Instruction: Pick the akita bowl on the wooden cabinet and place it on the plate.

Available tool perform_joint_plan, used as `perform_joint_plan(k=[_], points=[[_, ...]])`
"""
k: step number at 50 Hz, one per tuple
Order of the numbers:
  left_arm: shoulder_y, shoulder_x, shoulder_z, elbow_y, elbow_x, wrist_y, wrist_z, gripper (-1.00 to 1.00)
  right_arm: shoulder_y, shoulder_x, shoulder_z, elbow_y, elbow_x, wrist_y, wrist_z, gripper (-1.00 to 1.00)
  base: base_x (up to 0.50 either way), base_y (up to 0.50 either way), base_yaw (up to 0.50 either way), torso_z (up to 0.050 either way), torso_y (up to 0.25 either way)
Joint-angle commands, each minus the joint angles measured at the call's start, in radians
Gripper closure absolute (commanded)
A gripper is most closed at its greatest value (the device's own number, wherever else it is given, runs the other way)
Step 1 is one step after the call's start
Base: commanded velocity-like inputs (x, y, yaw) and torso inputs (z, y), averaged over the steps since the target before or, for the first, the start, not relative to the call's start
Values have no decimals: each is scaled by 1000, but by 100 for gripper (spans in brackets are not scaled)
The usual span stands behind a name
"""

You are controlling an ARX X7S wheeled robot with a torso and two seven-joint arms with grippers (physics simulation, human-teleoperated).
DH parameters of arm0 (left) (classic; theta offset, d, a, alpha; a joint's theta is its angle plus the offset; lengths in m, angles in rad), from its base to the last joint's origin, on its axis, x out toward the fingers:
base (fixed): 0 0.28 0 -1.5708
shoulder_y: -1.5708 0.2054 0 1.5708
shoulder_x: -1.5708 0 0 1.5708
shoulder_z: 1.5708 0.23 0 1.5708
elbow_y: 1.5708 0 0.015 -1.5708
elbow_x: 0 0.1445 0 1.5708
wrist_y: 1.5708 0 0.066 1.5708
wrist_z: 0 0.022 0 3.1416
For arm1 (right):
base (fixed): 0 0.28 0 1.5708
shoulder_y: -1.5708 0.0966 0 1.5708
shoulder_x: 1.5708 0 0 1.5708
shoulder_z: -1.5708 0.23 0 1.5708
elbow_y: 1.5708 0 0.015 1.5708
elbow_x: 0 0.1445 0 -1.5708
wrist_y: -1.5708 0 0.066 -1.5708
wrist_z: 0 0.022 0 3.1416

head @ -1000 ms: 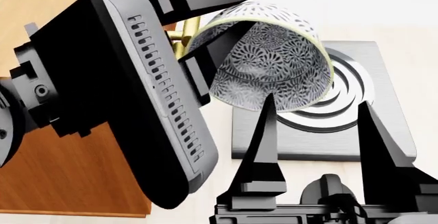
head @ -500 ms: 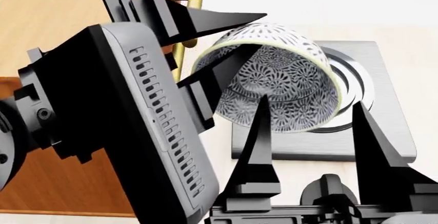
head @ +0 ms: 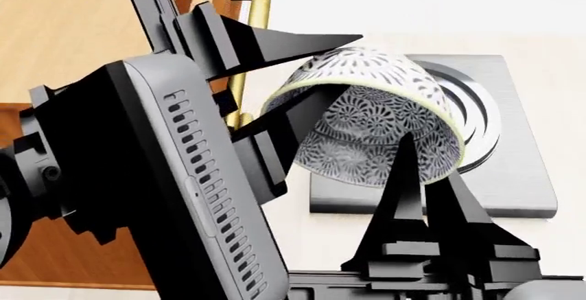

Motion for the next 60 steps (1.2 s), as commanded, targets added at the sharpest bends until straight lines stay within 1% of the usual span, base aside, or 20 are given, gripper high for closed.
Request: perform_joint_plan(k=[1,2,3,5,7,8,15,17,19,20,23,58,60], points=[[-1,-4,-19,-5,15,-3,-28,100,32,10,44,13,37,87,163,100,0,0,0,0,0],[-1,-2,-19,-8,15,-5,-30,100,46,9,39,11,56,105,175,100,0,0,0,0,0],[-2,-1,-20,-11,14,-6,-31,100,75,15,25,7,83,157,203,100,0,0,0,0,0],[-5,3,-23,-16,13,-11,-34,100,95,6,20,4,84,178,227,100,0,0,0,0,0],[-14,9,-26,-23,-2,-51,-32,100,118,7,15,-2,97,207,247,100,0,0,0,0,0],[-18,45,-82,-50,-53,-144,-33,-100,139,17,4,-16,92,236,251,100,0,0,0,0,0],[-18,58,-108,-66,-66,-173,-47,-100,157,26,0,-30,113,270,286,100,0,0,0,0,0],[-23,43,-74,-64,-34,-156,-66,-100,156,27,3,-36,120,265,287,100,0,0,0,0,0],[-6,64,-137,-63,-76,-167,-54,-100,157,27,2,-36,115,271,296,100,0,0,0,0,0],[-12,53,-115,-57,-60,-154,-57,-100,155,28,4,-36,115,268,298,100,0,0,0,0,0],[-10,45,-97,-50,-64,-158,-51,-100,149,31,12,-37,124,258,301,100,0,0,0,0,0],[-3,47,-109,-49,-73,-166,-92,-100,30,78,146,1,184,114,358,100,0,0,0,0,0],[-2,54,-125,-48,-86,-175,-91,-100,20,80,156,2,195,97,351,100,0,0,0,0,5]])
